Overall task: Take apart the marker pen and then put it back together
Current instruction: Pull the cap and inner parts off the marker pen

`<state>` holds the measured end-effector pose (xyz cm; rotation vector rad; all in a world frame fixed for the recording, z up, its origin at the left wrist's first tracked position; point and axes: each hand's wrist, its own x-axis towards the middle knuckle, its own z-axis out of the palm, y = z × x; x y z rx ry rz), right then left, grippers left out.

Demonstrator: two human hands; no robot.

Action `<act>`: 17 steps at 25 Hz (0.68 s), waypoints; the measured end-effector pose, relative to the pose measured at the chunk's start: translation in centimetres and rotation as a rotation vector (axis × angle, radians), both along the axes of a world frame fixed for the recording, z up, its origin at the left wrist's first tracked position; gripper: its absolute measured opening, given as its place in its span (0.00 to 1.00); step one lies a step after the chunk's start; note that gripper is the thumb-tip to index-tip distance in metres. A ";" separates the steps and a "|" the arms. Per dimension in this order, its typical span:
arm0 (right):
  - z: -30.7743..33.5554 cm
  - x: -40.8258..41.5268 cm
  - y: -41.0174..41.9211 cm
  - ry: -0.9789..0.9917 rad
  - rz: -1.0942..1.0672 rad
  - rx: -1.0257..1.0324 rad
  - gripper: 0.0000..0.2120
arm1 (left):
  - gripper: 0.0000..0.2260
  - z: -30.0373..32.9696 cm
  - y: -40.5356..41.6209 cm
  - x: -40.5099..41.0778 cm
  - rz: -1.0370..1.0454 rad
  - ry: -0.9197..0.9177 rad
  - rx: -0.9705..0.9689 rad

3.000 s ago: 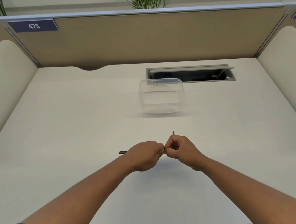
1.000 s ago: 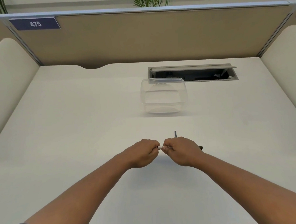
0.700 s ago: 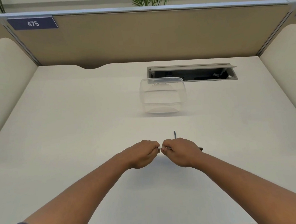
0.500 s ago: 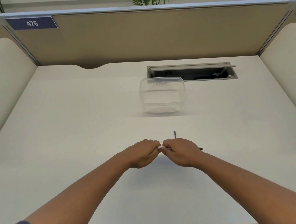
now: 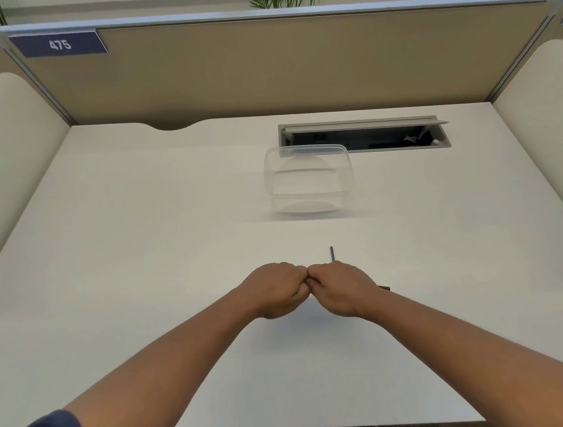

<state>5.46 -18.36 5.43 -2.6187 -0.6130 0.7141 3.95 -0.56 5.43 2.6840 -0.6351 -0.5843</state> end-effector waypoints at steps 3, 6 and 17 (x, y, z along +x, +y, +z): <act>-0.2 -0.3 0.0 -0.029 -0.036 0.013 0.14 | 0.10 -0.4 -0.1 0.0 0.025 -0.020 -0.013; -0.5 -0.4 0.0 -0.044 -0.047 0.020 0.14 | 0.11 -0.6 -0.1 0.0 0.026 -0.024 -0.016; -0.8 -0.6 0.2 -0.057 -0.025 0.007 0.15 | 0.12 -1.0 0.5 0.3 0.098 -0.004 -0.084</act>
